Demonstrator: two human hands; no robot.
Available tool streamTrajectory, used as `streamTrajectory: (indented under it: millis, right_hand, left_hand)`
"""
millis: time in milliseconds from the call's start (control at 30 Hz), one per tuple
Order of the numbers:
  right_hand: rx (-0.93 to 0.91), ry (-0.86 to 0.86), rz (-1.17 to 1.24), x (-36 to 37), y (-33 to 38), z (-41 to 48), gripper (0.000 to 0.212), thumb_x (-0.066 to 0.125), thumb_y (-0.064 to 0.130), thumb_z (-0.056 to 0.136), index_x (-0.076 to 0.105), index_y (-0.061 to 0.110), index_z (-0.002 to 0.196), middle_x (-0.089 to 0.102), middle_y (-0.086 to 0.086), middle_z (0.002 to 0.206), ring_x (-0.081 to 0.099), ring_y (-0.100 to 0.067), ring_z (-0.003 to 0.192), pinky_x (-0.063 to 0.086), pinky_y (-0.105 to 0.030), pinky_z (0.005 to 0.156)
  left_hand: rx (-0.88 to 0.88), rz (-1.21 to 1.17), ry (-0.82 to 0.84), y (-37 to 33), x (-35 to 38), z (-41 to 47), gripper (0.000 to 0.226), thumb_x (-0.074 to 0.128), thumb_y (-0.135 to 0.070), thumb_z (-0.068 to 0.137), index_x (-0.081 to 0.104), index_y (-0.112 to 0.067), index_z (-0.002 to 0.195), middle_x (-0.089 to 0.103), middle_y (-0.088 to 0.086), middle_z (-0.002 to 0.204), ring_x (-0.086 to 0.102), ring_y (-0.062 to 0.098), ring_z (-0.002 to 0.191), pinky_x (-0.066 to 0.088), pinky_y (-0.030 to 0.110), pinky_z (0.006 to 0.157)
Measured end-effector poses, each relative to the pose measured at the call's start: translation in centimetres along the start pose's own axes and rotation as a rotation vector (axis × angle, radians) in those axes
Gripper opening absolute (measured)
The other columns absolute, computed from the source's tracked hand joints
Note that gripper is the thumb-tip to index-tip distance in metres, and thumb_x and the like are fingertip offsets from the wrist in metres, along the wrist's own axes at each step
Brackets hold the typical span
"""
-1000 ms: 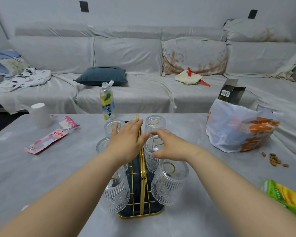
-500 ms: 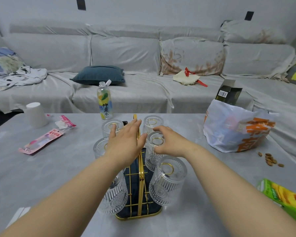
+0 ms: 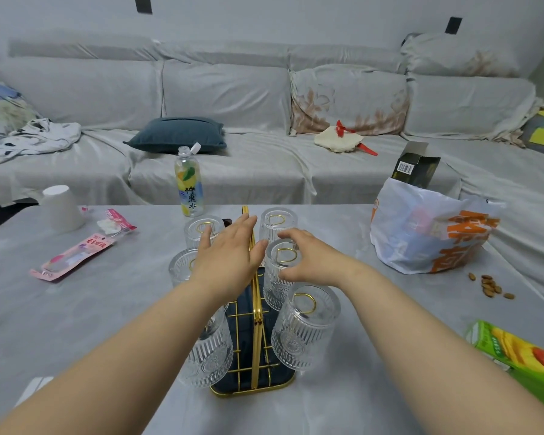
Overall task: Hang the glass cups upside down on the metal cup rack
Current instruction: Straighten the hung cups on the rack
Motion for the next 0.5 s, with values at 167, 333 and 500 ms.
streamTrajectory:
  millis: [167,333,500]
  right_hand:
    - [-0.018,-0.132,0.08,-2.2,0.3,-2.1,0.067,0.066,0.03,0.075,0.031,0.024,0.132,0.031,0.001,0.144,0.029,-0.015,0.131,0.027,-0.028,0.102]
    - [-0.074,-0.144,0.135,-1.4,0.2,-7.3,0.068,0.068,0.037,0.069,0.034,0.033,0.127,0.035,0.013,0.133,0.031,-0.006,0.125,0.027,-0.023,0.099]
    - [0.002,-0.186,0.144,1.3,-1.6,-9.9,0.082,0.072,0.03,0.068,0.024,0.028,0.134,0.029,0.008,0.141,0.03,-0.003,0.123,0.022,-0.015,0.097]
  left_hand:
    - [0.001,-0.007,0.006,-0.1,0.0,-0.1,0.051,0.025,-0.039,0.092,0.014,-0.023,0.138,0.017,0.0,0.153,0.016,0.015,0.139,-0.006,0.042,0.114]
    - [-0.008,-0.005,0.026,-0.2,0.1,-0.1,0.05,0.024,-0.039,0.092,0.013,-0.023,0.139,0.016,0.0,0.153,0.016,0.015,0.139,-0.006,0.042,0.114]
    - [-0.019,-0.018,0.033,-0.3,0.0,-0.3,0.05,0.025,-0.037,0.092,0.014,-0.021,0.138,0.017,0.001,0.153,0.017,0.017,0.139,-0.005,0.043,0.114]
Point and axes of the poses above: each hand's wrist, its own z-axis towards the middle knuckle, its own x-axis out of the palm, y = z × x, the point moved 9 cm from there along z, towards the middle knuckle
